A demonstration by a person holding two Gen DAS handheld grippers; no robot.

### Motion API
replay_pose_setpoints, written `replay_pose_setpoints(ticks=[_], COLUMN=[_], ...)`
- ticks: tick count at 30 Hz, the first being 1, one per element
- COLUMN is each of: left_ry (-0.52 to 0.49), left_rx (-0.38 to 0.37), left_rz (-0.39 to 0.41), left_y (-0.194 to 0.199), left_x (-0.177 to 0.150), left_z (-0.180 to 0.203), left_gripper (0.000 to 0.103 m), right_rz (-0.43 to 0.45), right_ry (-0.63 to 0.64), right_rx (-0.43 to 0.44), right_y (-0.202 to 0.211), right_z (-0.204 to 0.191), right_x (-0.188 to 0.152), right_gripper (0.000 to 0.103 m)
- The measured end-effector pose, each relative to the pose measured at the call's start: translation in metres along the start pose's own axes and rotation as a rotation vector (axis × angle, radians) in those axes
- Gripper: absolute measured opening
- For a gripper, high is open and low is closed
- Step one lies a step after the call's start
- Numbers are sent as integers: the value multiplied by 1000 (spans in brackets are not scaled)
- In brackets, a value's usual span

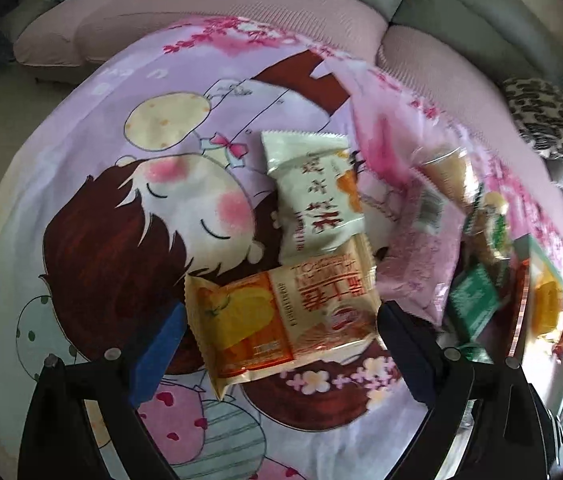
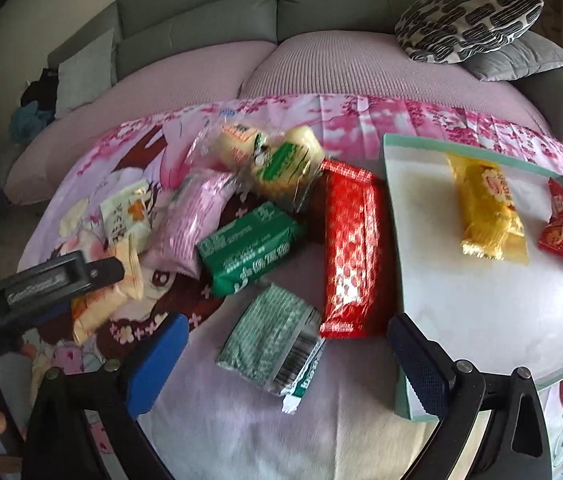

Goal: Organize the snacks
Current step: 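Withdraw both tools from the tray back over the snack pile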

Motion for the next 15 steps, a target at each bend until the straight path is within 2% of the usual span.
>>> replay_pose_setpoints(ticks=[5, 11, 15], left_ry=[26, 21, 37], left_rx=[6, 80, 52], left_rz=[7, 34, -6], left_y=[-3, 3, -1], left_x=[0, 0, -6], left_z=[-3, -13, -13], left_gripper=[96, 96, 96], right_rz=[-21, -43, -49], right_ry=[4, -5, -8], right_rx=[4, 4, 3], right_y=[-4, -11, -13], right_z=[1, 5, 6], right_x=[-8, -11, -13], right_gripper=[101, 101, 101])
Point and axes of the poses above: each gripper's, at about its wrist camera, not at the fingertips, and y roughly against the way its jaws point, z to its right, x to its top, the point moved 8 cm from there along -y, roughly the way its jaws point, and after that the axes turned 6 degrees about x, right-handed, at the moved point
